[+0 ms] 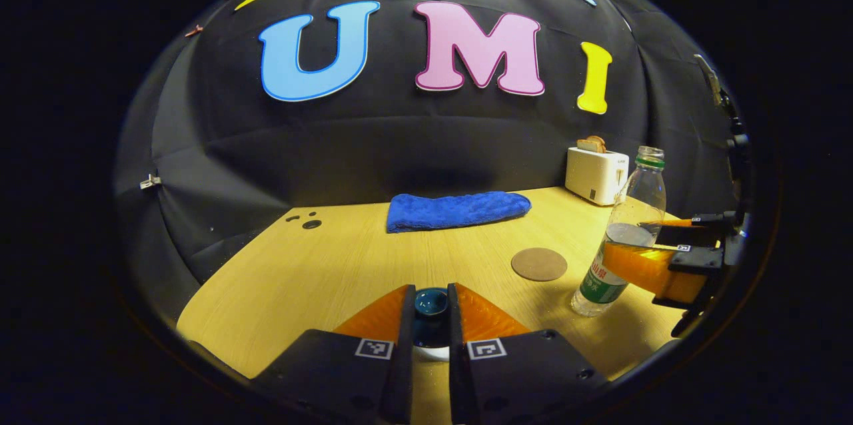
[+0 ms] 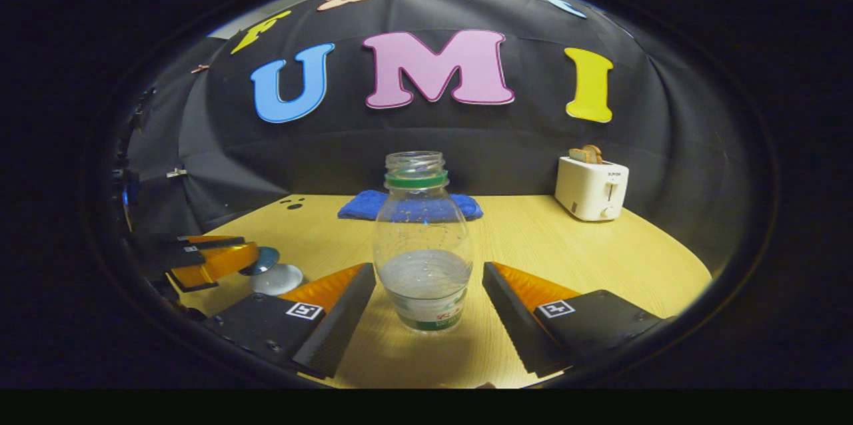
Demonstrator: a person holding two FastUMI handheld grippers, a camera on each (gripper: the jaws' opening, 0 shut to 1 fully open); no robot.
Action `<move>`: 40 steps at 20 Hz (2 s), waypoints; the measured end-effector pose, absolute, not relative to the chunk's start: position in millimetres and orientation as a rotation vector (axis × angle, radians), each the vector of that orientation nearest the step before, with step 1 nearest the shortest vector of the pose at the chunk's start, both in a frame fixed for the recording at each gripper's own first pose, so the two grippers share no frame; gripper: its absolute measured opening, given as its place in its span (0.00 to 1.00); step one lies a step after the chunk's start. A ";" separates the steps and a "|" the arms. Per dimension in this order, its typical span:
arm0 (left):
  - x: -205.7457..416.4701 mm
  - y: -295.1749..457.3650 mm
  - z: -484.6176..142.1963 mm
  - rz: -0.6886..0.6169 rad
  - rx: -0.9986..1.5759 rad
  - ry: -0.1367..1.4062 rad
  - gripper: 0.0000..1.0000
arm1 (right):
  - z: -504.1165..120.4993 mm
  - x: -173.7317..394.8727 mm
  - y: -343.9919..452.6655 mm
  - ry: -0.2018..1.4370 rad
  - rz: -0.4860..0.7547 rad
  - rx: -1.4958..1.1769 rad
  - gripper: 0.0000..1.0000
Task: Open the teacup lid with one hand, grasp the water bottle and pour water into the teacup with the other hand; after pouring, place the water bottle on the coaster and then close the teacup lid.
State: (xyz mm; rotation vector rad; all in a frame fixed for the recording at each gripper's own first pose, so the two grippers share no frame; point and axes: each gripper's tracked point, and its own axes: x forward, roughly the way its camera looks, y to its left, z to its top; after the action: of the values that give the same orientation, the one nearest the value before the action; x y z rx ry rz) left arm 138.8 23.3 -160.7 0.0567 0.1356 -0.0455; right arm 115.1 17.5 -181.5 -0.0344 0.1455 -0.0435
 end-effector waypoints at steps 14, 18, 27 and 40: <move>122.7 42.7 -171.9 -0.042 0.065 0.180 0.26 | -185.0 131.7 30.0 0.126 -0.011 -0.093 0.81; 122.0 44.9 -159.3 -0.048 0.079 0.170 0.26 | -184.3 132.7 38.5 0.144 0.041 -0.134 0.76; 100.2 53.8 -131.8 -0.035 0.018 0.112 0.26 | -143.8 143.6 53.7 0.109 0.145 -0.471 0.79; 50.7 128.7 -144.5 0.116 -0.059 0.104 0.26 | -171.7 157.7 66.5 0.172 0.226 -1.035 0.74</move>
State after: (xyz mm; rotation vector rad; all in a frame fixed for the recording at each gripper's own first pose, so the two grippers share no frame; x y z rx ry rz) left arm 50.7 128.7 -144.5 -0.0588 0.1040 0.1156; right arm 157.7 66.5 -171.7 -1.0350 0.1723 0.2262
